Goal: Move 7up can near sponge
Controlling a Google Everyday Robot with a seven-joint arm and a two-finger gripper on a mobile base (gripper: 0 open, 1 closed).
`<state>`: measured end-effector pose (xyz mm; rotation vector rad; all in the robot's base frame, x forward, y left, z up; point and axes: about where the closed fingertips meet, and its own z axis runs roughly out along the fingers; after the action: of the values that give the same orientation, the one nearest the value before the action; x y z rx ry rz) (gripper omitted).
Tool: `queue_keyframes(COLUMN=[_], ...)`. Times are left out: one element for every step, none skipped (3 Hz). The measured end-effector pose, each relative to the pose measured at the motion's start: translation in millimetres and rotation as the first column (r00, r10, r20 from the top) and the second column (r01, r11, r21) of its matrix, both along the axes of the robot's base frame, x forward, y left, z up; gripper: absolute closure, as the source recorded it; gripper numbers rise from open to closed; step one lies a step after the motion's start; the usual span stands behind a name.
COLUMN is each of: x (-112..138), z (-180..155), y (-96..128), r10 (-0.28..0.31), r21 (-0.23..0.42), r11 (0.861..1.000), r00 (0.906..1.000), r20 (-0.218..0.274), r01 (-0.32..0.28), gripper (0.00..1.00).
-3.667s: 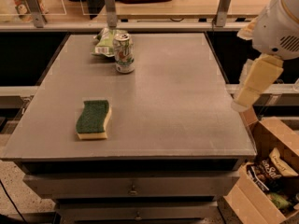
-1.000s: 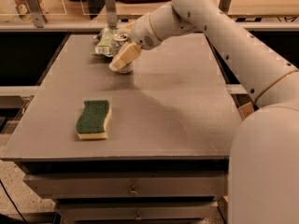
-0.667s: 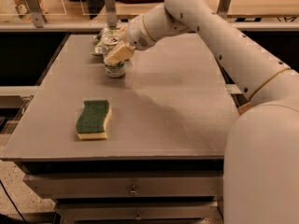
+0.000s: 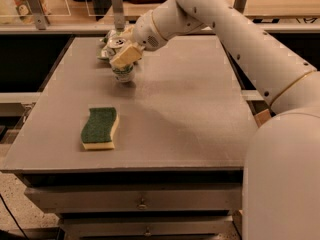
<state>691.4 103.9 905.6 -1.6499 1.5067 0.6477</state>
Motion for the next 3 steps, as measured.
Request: queue_keyframes(x=[-32.3,-76.7,-127.3], z=[19.4,23.7,12.5], y=[-23.2,-42.2,-52.2], r10=[0.03,0.074,0.127], r21=[0.013,0.014,0.013], r11=[0.999,0.997,0.992], r00=[0.9992,0.9956,0.9876], r20=[-0.026,-0.057,-0.092], r01=[-0.03,-0.074,-0.127], gripper=[1.0,1.0,1.0])
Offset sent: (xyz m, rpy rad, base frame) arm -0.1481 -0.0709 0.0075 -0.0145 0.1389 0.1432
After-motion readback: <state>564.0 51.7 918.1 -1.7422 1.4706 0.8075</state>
